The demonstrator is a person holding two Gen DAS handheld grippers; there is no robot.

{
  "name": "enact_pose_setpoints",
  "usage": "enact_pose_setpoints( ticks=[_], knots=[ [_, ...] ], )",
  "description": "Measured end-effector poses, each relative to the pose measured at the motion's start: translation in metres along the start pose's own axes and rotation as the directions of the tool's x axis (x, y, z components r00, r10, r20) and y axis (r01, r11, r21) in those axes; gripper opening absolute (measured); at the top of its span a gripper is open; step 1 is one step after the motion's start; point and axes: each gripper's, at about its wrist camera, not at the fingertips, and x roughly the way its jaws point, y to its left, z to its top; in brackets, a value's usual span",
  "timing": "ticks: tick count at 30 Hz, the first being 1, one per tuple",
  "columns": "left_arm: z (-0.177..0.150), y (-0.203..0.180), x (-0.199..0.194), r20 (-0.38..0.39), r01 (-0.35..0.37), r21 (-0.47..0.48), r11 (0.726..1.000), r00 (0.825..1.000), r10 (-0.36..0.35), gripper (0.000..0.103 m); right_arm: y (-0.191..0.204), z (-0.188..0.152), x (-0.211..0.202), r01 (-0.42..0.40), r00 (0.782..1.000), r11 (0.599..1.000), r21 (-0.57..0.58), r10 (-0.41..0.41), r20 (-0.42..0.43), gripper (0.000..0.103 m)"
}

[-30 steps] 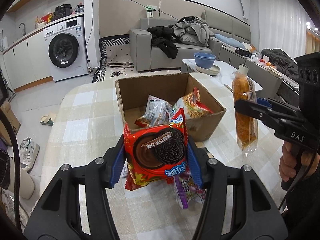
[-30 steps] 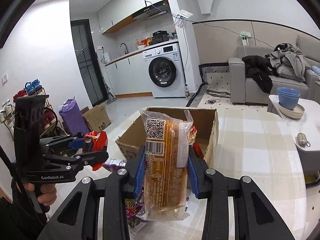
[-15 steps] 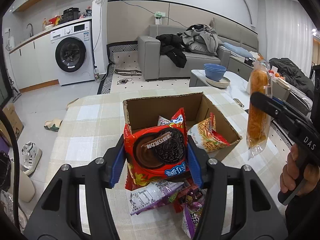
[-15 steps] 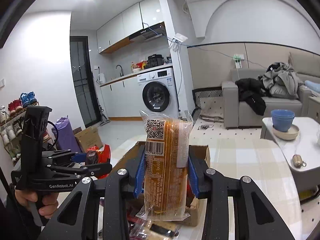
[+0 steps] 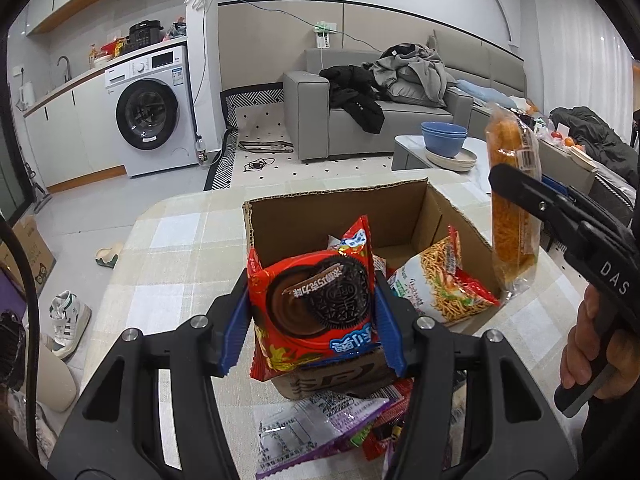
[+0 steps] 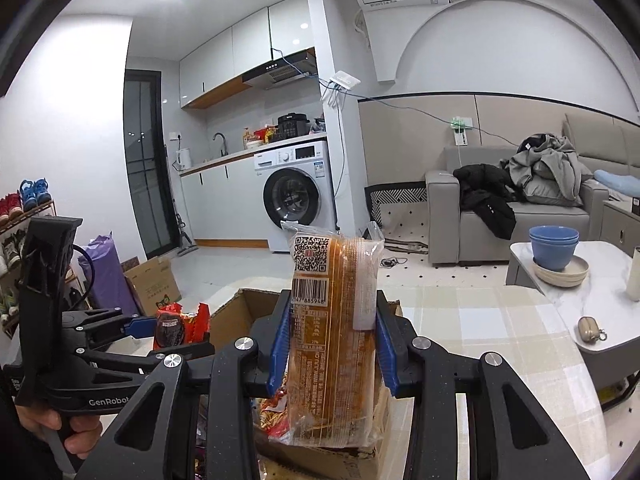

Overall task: Organize snacks
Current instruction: 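Carry the Oreo pack and bread loaf over the box and lower them in, then open both grippers and withdraw them from the box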

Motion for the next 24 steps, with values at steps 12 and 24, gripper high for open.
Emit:
enact_pose_setpoints(
  ticks=[12,24],
  knots=[
    [0.000,0.003,0.035,-0.027,-0.030,0.005,1.000,0.999,0.030,0.053,0.010,-0.011,0.032,-0.020,0.995,0.999,-0.043,0.015,-0.102,0.060],
    [-0.010,0.007,0.011,-0.031,0.016,0.001,1.000,0.999,-0.016,0.087,-0.016,-0.015,-0.016,-0.002,0.996,0.999,0.037,0.005,-0.086,0.102]
  ],
)
